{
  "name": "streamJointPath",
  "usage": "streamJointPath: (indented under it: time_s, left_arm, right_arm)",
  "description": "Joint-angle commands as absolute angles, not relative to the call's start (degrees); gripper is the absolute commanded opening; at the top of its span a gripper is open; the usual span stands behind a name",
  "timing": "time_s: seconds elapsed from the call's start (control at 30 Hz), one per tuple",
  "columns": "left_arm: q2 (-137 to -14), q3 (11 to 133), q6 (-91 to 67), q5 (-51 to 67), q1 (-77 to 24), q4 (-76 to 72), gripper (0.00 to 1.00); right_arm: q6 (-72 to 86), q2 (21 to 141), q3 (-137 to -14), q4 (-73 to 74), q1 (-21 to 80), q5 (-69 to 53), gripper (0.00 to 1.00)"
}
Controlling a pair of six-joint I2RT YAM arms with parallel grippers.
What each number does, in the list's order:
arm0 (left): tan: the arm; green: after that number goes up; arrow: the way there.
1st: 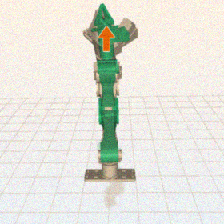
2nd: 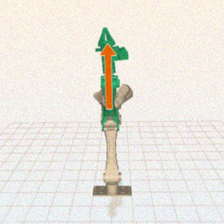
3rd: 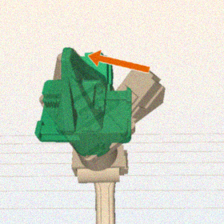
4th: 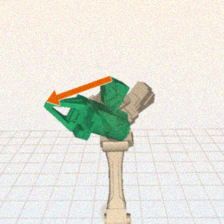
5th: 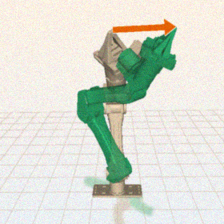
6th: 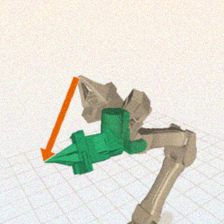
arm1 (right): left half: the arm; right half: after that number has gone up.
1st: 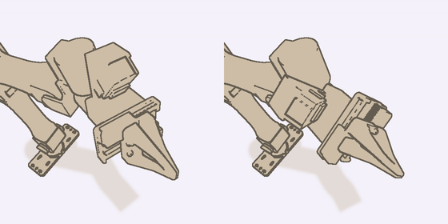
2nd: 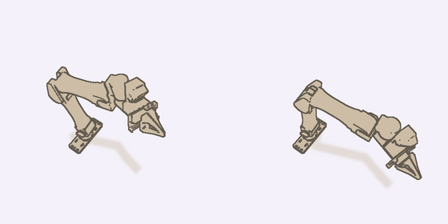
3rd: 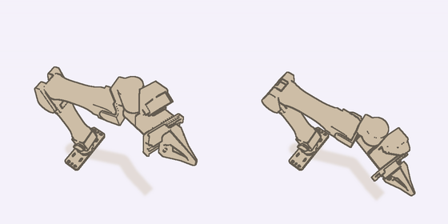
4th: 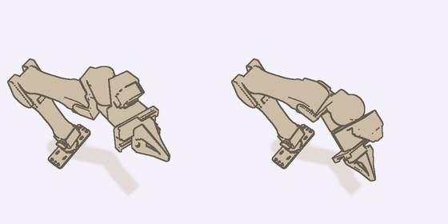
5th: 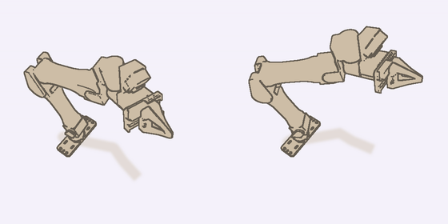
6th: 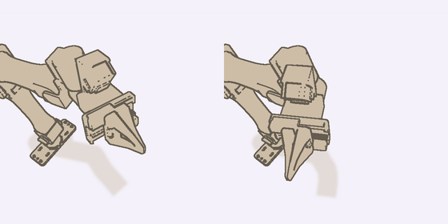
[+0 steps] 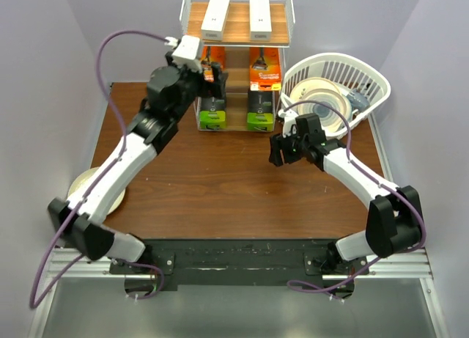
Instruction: Place and organize the shaving razors onto the shelf
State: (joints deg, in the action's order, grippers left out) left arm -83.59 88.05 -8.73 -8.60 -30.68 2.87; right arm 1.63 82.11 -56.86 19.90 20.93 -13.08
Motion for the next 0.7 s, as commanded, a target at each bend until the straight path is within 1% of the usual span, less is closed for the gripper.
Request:
streamJointPath:
  time_s: [0.0, 0.03, 0.07, 0.1, 0.13, 0.17, 0.23, 0.3, 0.33, 0.37, 0.4, 0.43, 0.47, 0.53, 0.57, 0.63, 0.67]
  left_arm:
    - [-74.8, 82.4, -6.3, -2.1, -24.6, 3.0, 0.9]
    - [-73.6, 82.0, -7.4, -1.1, -19.9, 3.3, 0.87]
    - [-73.1, 81.1, -9.4, -0.3, -17.5, 3.5, 0.84]
    - [-72.8, 80.6, -9.4, 2.2, -15.2, 3.5, 0.76]
    - [-71.8, 79.8, -9.1, 2.3, -12.0, 3.3, 0.74]
    - [-71.3, 77.5, -8.4, 1.3, -10.7, 2.6, 0.68]
    - [-69.6, 73.9, -7.0, 1.1, -8.4, 0.8, 0.64]
    - [-69.0, 72.4, -5.3, 3.3, -8.1, -1.0, 0.63]
    - [-68.5, 71.6, -4.8, 4.6, -8.0, -3.1, 0.6]
    - [-68.3, 71.3, -5.0, 8.6, -8.0, -4.6, 0.43]
    - [-68.3, 71.1, -5.2, 10.6, -8.0, -6.0, 0.28]
    - [-68.7, 71.0, -5.4, 12.3, -8.0, -7.7, 0.1]
    - [-69.2, 71.1, -5.4, 14.0, -8.1, -8.0, 0.0]
    - [-70.0, 69.9, -6.9, 13.5, -8.1, -8.2, 0.0]
    - [-70.3, 68.9, -7.3, 13.1, -8.0, -8.3, 0.1]
    - [-70.1, 66.0, -8.9, 12.7, -8.0, -8.7, 0.42]
    - [-70.2, 65.0, -9.5, 12.1, -8.0, -8.6, 0.7]
  right_arm:
    - [3.8, 81.9, -63.8, 19.0, 20.7, -16.3, 0.65]
    - [3.8, 82.1, -65.9, 19.0, 20.8, -16.9, 0.65]
    - [3.8, 82.4, -67.0, 19.0, 20.8, -17.4, 0.65]
    - [4.0, 82.9, -68.1, 19.1, 20.9, -17.8, 0.64]
    - [3.9, 83.1, -70.2, 19.3, 21.0, -18.4, 0.65]
    - [3.2, 83.3, -71.3, 19.7, 21.6, -18.6, 0.66]
    - [2.3, 84.2, -74.8, 20.9, 22.8, -20.0, 0.68]
    - [2.3, 84.7, -77.9, 21.0, 23.2, -20.7, 0.69]
    - [2.4, 84.9, -79.0, 20.8, 23.8, -21.8, 0.7]
    - [2.5, 85.3, -80.1, 20.7, 24.2, -22.1, 0.7]
    - [2.7, 85.7, -82.4, 20.6, 24.6, -22.0, 0.7]
    - [3.1, 86.0, -83.4, 20.0, 25.4, -22.0, 0.7]
    - [3.9, 86.2, -84.5, 19.6, 25.7, -22.0, 0.7]
    - [4.5, 86.7, -87.0, 19.1, 27.1, -22.0, 0.71]
    - [3.3, 87.0, -87.6, 19.0, 27.8, -23.3, 0.73]
    - [0.3, 88.0, -89.0, 22.5, 30.6, -24.0, 0.89]
    - [-2.5, 88.1, -88.9, 23.8, 31.2, -24.8, 0.98]
